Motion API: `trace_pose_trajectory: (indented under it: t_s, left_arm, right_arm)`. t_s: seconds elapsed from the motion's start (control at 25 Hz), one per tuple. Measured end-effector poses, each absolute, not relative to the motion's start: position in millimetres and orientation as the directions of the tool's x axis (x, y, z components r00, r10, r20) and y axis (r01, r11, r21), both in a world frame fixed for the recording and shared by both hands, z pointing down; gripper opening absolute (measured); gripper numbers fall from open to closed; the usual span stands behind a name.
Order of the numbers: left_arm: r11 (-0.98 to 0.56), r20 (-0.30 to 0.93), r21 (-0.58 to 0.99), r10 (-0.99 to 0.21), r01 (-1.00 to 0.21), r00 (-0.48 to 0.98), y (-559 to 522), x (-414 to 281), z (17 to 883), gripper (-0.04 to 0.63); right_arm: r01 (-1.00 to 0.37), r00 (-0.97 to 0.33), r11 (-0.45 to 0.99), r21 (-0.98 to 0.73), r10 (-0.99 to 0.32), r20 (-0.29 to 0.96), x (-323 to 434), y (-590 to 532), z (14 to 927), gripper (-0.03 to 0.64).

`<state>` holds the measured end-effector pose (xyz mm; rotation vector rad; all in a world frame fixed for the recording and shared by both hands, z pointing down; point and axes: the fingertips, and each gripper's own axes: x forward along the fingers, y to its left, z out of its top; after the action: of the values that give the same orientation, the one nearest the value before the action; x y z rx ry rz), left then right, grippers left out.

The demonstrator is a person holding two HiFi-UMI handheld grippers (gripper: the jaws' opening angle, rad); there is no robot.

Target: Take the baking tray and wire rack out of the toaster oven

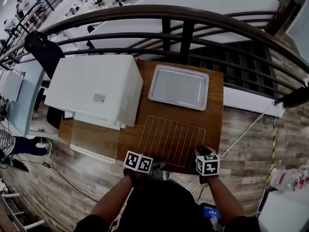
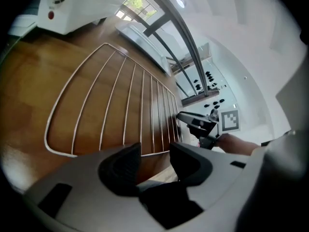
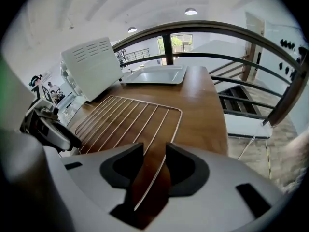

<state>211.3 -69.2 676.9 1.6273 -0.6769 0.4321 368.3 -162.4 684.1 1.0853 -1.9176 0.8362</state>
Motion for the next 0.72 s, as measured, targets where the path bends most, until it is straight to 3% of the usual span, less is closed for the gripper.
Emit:
trace_pose_trajectory:
  t_s: [0.24,0.52,0.72]
  left_arm:
    - [-0.15,0.587,0.745,-0.315,-0.65,0.746,-94.2,210.3,655.9,0.183]
    - [-0.302,0.503,0.611,-0.566,-0.732,0.653,-122.5,192.6,580.9,0.152]
    - [-0.32,0.395,0.465,-0.759,-0.825,0.517,-118.5,170.3,517.1,0.079]
  right_arm:
    - [-0.88,-0.406,0.433,-0.193,-0.476,0.78,360.2,-180.3,655.0,0.141]
    - [-0.859,-0.484,0.462,-0.222,-0.586,0.65,366.6,-176.4,581.2,0.129]
    - [-0.83,-0.551,0.502,-0.244,-0.668,0.5,368.0,-172.6,521.4,0.083]
